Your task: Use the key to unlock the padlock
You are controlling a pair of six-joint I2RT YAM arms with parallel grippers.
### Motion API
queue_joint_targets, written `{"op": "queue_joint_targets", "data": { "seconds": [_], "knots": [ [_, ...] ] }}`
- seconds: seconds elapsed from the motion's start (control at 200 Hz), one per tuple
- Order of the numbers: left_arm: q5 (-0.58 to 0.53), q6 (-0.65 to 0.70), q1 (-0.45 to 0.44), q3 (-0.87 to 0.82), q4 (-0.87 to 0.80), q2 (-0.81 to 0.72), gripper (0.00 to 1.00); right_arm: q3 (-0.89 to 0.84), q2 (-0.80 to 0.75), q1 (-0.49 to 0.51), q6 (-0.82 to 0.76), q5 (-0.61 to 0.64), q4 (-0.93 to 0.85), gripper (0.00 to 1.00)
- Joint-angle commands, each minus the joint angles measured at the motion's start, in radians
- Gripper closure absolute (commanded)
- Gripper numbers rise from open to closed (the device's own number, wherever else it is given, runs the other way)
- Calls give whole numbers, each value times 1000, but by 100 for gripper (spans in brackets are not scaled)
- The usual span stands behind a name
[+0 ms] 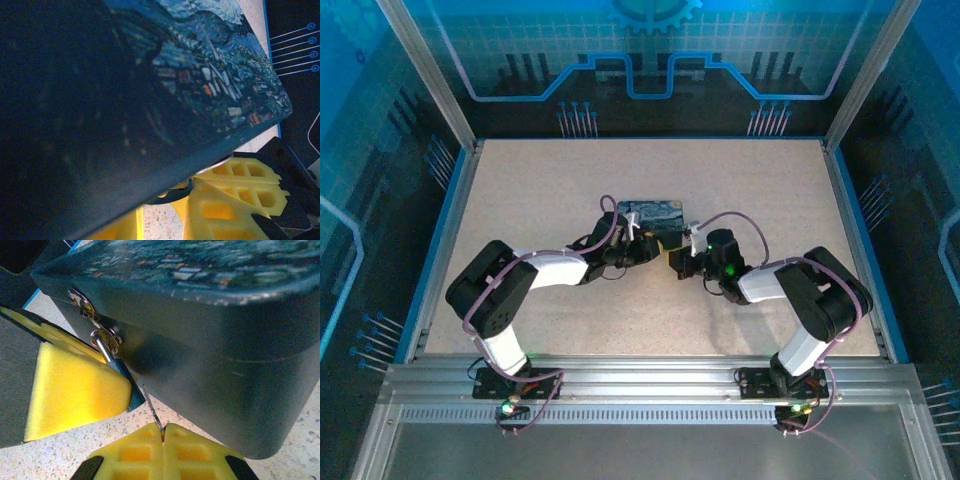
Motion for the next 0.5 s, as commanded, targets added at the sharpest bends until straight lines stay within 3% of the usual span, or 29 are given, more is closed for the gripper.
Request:
{"op": "queue_joint_targets", "data": {
  "seconds": [0.0,0.495],
  "knots": [
    [28,-6,-7,13,32,-36,83,5,14,7,14,-20,54,100],
    [27,-18,-7,10,44,-37,83,-76,-26,-11,2,-23,47,100]
  ]
}}
